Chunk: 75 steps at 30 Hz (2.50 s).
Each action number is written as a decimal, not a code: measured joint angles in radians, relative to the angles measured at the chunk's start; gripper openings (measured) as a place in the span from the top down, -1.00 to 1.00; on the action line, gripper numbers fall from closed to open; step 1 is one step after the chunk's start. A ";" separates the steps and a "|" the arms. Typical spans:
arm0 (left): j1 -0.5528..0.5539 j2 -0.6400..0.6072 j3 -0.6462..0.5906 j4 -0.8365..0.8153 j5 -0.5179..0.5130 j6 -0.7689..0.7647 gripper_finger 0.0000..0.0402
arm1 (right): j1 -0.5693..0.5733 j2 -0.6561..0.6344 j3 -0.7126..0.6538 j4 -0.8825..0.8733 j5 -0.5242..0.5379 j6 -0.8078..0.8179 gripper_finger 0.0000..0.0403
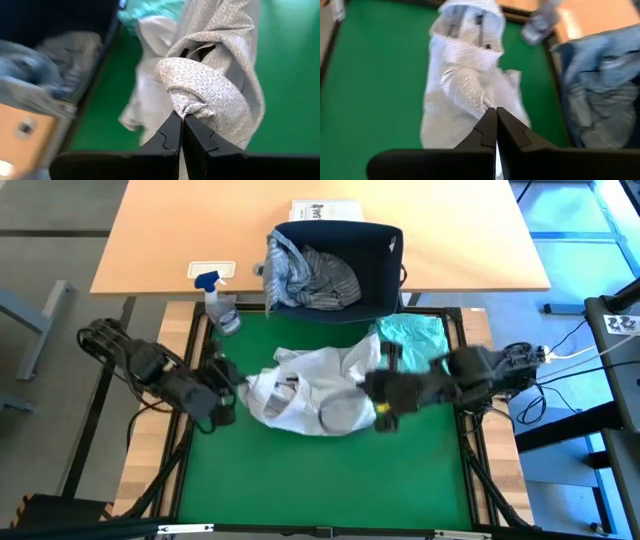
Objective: Fold laundry
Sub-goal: Fold the white polo shirt
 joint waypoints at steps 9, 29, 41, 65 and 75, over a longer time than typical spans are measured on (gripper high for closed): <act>-0.135 0.132 -0.018 0.345 0.127 -0.121 0.98 | 0.214 -0.002 -0.104 0.009 -0.018 0.172 1.00; -0.309 0.147 0.115 1.269 -0.147 0.621 0.98 | 0.399 -0.100 0.082 0.253 0.191 0.154 1.00; -0.127 0.144 0.022 0.177 -0.414 -0.164 0.98 | 0.073 -0.033 -0.169 -0.097 0.325 0.337 1.00; 0.438 0.146 -0.444 0.175 -0.132 -0.156 0.47 | -0.589 -0.047 -0.821 0.572 -0.129 0.422 0.32; 0.297 0.072 -0.418 0.408 0.461 -0.082 0.37 | -0.316 -0.085 -0.798 0.543 -0.419 0.257 0.12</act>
